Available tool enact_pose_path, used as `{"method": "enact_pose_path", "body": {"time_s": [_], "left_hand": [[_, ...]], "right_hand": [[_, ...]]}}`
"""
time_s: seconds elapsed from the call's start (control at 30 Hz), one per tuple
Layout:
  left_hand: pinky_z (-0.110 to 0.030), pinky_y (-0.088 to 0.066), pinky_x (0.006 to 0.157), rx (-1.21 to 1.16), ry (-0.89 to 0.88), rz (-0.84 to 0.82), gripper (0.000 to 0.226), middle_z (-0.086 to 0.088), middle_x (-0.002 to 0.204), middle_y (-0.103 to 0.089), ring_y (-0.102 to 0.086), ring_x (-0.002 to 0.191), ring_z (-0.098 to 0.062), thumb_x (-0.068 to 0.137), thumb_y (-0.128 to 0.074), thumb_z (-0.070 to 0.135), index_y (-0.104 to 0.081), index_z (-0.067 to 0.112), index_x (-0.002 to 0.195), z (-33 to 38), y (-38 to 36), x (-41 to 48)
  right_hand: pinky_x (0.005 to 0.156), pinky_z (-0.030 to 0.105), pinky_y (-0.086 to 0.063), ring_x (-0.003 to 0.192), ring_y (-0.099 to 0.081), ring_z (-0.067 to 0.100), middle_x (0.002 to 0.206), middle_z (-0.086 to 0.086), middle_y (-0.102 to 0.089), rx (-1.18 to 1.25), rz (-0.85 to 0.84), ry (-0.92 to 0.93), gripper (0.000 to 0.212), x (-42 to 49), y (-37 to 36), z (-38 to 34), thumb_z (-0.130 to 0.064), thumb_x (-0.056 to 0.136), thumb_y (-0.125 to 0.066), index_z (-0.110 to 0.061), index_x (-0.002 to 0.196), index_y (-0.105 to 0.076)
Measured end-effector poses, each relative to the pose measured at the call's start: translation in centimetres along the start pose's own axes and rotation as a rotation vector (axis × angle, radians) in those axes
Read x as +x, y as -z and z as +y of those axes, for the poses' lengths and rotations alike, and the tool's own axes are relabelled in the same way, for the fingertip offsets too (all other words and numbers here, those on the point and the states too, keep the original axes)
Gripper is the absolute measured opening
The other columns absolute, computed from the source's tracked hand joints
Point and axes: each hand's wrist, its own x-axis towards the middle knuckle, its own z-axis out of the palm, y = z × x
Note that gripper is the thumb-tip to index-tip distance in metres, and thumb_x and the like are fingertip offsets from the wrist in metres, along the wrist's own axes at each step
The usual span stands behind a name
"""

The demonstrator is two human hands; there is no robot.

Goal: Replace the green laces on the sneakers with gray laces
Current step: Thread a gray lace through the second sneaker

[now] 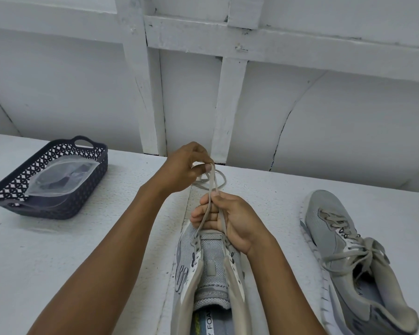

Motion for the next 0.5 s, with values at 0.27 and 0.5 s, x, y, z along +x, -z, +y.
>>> {"method": "enact_pose_path", "body": {"time_s": [0.27, 0.5], "left_hand": [[-0.025, -0.044, 0.068, -0.114, 0.320, -0.166, 0.036, 0.010, 0.091, -0.067, -0.061, 0.080, -0.004, 0.089, -0.058, 0.056, -0.065, 0.022, 0.086, 3.0, 3.9, -3.1], [-0.029, -0.048, 0.081, -0.407, 0.300, -0.292, 0.019, -0.008, 0.087, -0.072, -0.066, 0.084, -0.014, 0.092, -0.069, 0.023, -0.068, 0.006, 0.084, 5.6, 2.3, -5.8]], "right_hand": [[0.071, 0.034, -0.062, 0.072, -0.072, 0.025, 0.076, 0.009, -0.067, -0.031, 0.188, 0.095, 0.020, 0.1, -0.6, -0.8, -0.010, 0.101, -0.052, -0.002, 0.096, -0.070], [0.063, 0.028, -0.056, 0.065, -0.063, 0.012, 0.068, -0.004, -0.067, -0.353, 0.347, 0.229, 0.017, -1.4, 0.9, -2.6, -0.009, 0.096, -0.059, -0.015, 0.087, -0.073]]}}
